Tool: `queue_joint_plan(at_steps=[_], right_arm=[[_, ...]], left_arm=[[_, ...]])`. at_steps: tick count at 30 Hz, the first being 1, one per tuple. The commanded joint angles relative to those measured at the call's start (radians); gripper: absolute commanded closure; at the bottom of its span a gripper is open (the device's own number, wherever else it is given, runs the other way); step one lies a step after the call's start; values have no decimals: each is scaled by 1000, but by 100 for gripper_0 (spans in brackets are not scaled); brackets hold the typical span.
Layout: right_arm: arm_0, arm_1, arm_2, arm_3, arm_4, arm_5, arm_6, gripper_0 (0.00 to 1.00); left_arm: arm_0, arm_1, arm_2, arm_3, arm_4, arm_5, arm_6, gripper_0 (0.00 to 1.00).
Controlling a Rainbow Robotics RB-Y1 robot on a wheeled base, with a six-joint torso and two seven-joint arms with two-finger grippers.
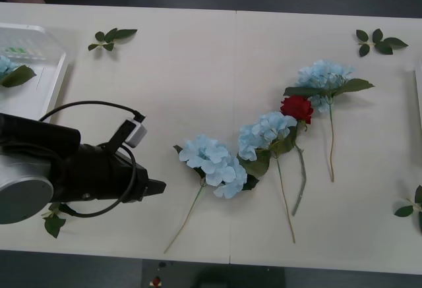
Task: Put the red flowers into the right box and the blue flowers into the left box
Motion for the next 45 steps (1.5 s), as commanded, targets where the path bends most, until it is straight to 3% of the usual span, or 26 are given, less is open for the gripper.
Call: queue_joint_plan(at_steps=[1,10,11,12,14,15,21,29,38,45], right_arm=[[-22,-57,39,41,38,-58,-44,100],[-22,-41,118,119,58,-124,-131,100],[-19,-39,119,119,55,-127,-131,94],[-19,-37,119,119,55,-130,-128,56],[-17,-36,119,117,52,-130,-128,3],[-17,-36,118,117,48,-130,-125,0],[-17,-33,119,84,-29,-99,-93,0],[-17,-16,105,-108,-204,131,31,0],[-17,147,69,-360,-272,329,16,0],[-22,292,116,-417,-233,326,-1,0]], left_arm=[[-81,-26,-69,42,-44,-13,-24,0],[-233,-116,-237,185,-76,-19,-13,0],[-244,-128,-250,203,-78,-24,-12,0],[-261,-142,-268,229,-82,-37,-12,0],[-287,-162,-309,275,-87,-71,-10,0],[-304,-174,-339,303,-92,-103,-10,0],[-360,-204,-444,401,-98,-211,-9,0],[-400,-211,-515,405,-125,-211,-7,0],[-446,-228,-567,405,-162,-209,5,0],[-472,-253,-599,412,-208,-209,18,23]])
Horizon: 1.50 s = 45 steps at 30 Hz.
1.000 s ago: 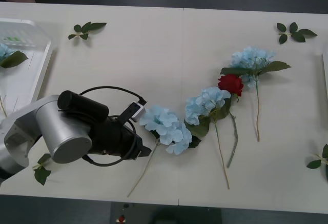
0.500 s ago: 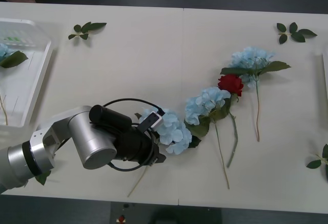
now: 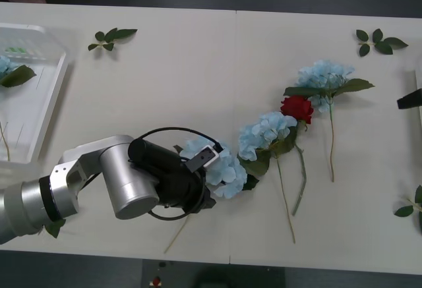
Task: Put the red flowers into the right box and the blue flowers into the left box
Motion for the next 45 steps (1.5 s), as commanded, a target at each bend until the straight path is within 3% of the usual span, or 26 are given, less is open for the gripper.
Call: queue_joint_plan(at_steps=[1,7,10,11,13,15,25,32,38,40,41,42,44,45], right_arm=[[-22,64,55,-45,41,-21,-29,0],[-39,161,103,-48,113,-56,-33,0],[-43,204,109,-48,156,-70,-33,0],[-45,220,114,-48,173,-78,-33,0],[-43,245,124,-48,201,-94,-33,0],[-43,259,143,-48,222,-114,-37,0],[-43,280,259,41,232,-294,-61,0],[-43,291,275,87,236,-349,-60,0],[-43,297,284,104,245,-374,-61,0],[-43,297,289,104,245,-377,-63,19],[-43,297,292,104,247,-383,-63,35],[-43,297,295,104,248,-384,-64,42],[-42,299,302,104,250,-392,-66,81],[-43,299,304,104,250,-394,-66,92]], left_arm=[[-35,-28,-19,-9,-40,-5,24,25],[-41,-36,-52,-1,-95,-6,48,34],[-41,-38,-55,0,-105,-5,57,45],[-41,-38,-55,0,-105,-5,59,62],[-41,-38,-55,2,-105,-1,63,85],[-41,-39,-55,0,-105,9,66,100],[-41,-41,-55,0,-131,11,89,100],[-63,-12,-30,-32,-140,28,108,100],[-101,145,195,-294,-25,302,114,100],[-101,200,320,-369,30,413,113,100],[-100,231,398,-395,58,477,111,100],[-97,243,436,-400,70,505,111,100],[-91,291,580,-391,112,601,105,100],[-87,300,622,-379,123,621,102,100]])
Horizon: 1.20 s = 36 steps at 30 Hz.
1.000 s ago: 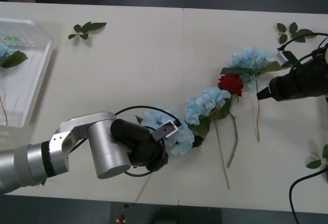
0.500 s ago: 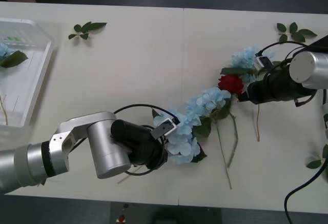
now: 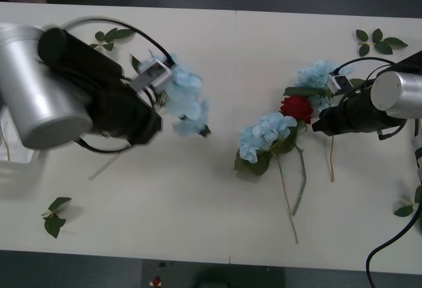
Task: Put the red flowers into the right box and the blue flowers into the left box
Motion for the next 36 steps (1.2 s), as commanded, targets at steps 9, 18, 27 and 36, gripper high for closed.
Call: queue_joint_plan(at_steps=[9,18,27,36], right_arm=[[-35,24,13,-14,23,-24,-52,100],[-36,24,11,-14,25,-24,-55,100],[-36,-2,-90,-177,-52,134,-40,100],[-36,0,-312,-384,-243,391,-6,100]], left_arm=[[10,122,455,358,-39,156,-9,100],[108,149,584,726,-191,-28,-38,100],[139,159,584,948,-180,-188,-70,100],[142,162,580,942,-160,-201,-79,0]])
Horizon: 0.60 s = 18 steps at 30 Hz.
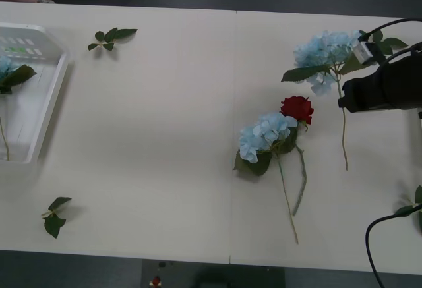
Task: Put the red flowers into the right box and the blue flowers into the left box
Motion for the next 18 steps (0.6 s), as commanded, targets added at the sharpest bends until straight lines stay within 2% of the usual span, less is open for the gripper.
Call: queue_joint_plan(at_steps=[1,5,11,18], right_arm=[[-33,-3,-80,-84,-153,48,34,100],[-33,-2,-126,-86,-333,43,107,100],[-33,15,-131,-60,-633,-24,222,100],[-37,49,-50,3,-909,-149,285,100]], left_arm=[[-11,46,11,-48,19,-15,-25,0],[-11,46,39,-128,79,-6,-19,0],[-9,28,153,-332,249,121,15,0],[43,-35,154,-562,284,130,107,0]])
